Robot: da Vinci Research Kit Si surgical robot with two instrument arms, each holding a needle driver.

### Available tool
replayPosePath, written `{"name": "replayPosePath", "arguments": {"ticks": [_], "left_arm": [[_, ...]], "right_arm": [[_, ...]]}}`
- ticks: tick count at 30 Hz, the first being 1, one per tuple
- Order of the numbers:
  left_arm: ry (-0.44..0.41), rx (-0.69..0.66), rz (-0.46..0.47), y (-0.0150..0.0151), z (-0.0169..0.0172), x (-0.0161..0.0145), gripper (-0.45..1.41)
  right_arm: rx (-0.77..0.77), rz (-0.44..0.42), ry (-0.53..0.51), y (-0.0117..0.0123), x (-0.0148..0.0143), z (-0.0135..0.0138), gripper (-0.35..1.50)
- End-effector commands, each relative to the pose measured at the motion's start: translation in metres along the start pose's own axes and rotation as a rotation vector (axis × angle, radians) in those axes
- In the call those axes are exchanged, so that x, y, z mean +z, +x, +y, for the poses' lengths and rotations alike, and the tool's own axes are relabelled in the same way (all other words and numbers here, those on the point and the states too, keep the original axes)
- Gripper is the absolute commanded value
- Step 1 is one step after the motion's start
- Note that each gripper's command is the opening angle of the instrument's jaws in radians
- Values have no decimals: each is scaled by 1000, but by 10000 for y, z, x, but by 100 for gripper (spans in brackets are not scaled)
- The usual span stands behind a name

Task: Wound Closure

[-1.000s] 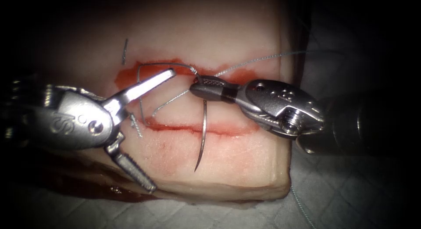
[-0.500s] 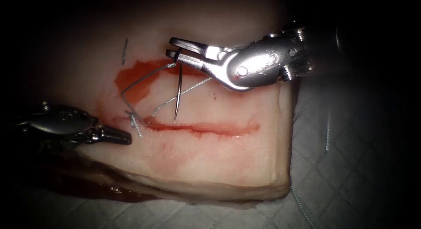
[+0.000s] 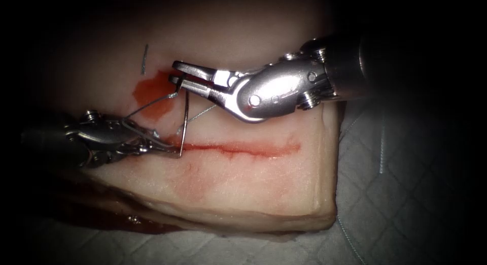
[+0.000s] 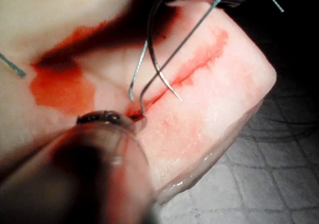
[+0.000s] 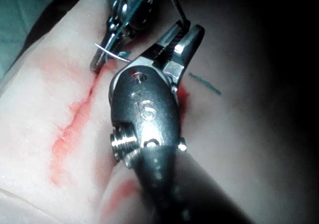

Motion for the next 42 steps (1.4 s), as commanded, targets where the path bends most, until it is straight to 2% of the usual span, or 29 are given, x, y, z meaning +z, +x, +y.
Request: {"name": "replayPosePath", "arguments": {"ticks": [1,3,6,8,10,16,20,24,25,28,31,33,42], "left_arm": [[-12,4,-8,-2,2,6,-45],[-45,21,-25,-8,2,5,-45],[-112,139,-48,-11,3,7,-45],[-147,215,-31,-6,5,11,-45],[-181,273,21,1,6,17,-45],[-216,466,171,13,5,37,-45],[-240,562,262,14,8,40,-45],[-312,649,340,10,11,41,-45],[-345,707,384,9,13,40,-45],[-358,794,489,5,16,35,-45],[-300,751,534,6,17,30,-45],[-278,664,523,10,16,27,-45],[-237,445,503,15,4,20,-45]], "right_arm": [[0,-1,5,4,9,-1,-35],[0,1,8,4,9,-1,-35],[0,3,10,5,9,-1,-35],[0,3,10,6,9,-2,-35],[0,8,15,7,9,-3,-35],[1,8,15,7,9,-5,-35],[3,8,15,7,9,-8,-35],[-24,8,16,7,10,-12,-35],[-41,12,12,8,10,-13,-35],[-77,33,-8,14,10,-17,-35],[-114,45,-21,21,10,-20,-35],[-129,47,-23,25,10,-19,-35],[-219,75,-47,34,28,-1,-35]]}}
